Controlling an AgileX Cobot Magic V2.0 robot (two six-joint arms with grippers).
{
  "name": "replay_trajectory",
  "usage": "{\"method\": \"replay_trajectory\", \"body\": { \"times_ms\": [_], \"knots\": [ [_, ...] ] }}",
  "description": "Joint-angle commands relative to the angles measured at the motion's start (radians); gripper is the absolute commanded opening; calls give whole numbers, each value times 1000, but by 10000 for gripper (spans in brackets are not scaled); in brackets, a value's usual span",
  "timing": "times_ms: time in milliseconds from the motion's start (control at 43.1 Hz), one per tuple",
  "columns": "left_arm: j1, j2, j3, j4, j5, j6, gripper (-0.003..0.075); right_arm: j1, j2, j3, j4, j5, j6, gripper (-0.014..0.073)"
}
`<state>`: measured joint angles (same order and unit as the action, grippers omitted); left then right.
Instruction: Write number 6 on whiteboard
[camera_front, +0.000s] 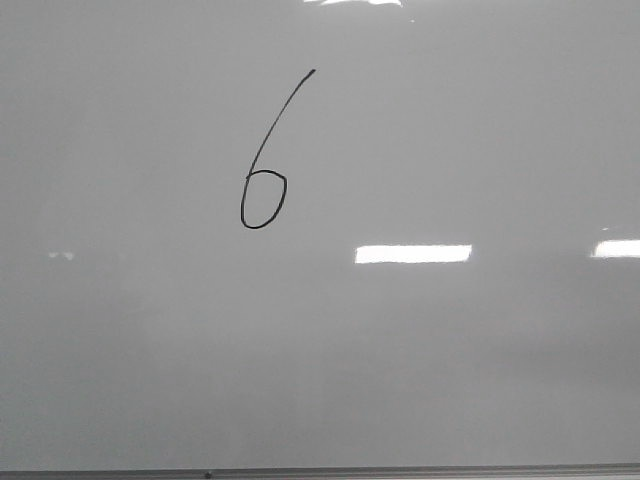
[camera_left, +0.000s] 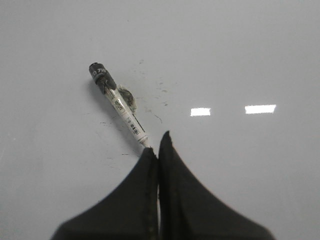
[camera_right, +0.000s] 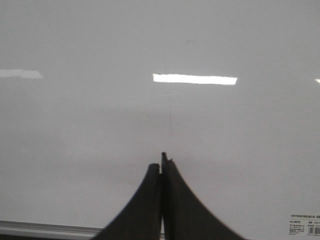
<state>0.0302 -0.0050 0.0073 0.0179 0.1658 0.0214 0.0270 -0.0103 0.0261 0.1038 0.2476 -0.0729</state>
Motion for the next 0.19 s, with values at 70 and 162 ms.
{"method": "replay_trajectory", "body": {
  "times_ms": [70,162],
  "knots": [
    [-1,-16,5,1,-87,-9,-20,-8,-19,-14,-6,-72,1,-69],
    [-1,-16,5,1,-87,-9,-20,-8,-19,-14,-6,-72,1,-69]
  ]
}}
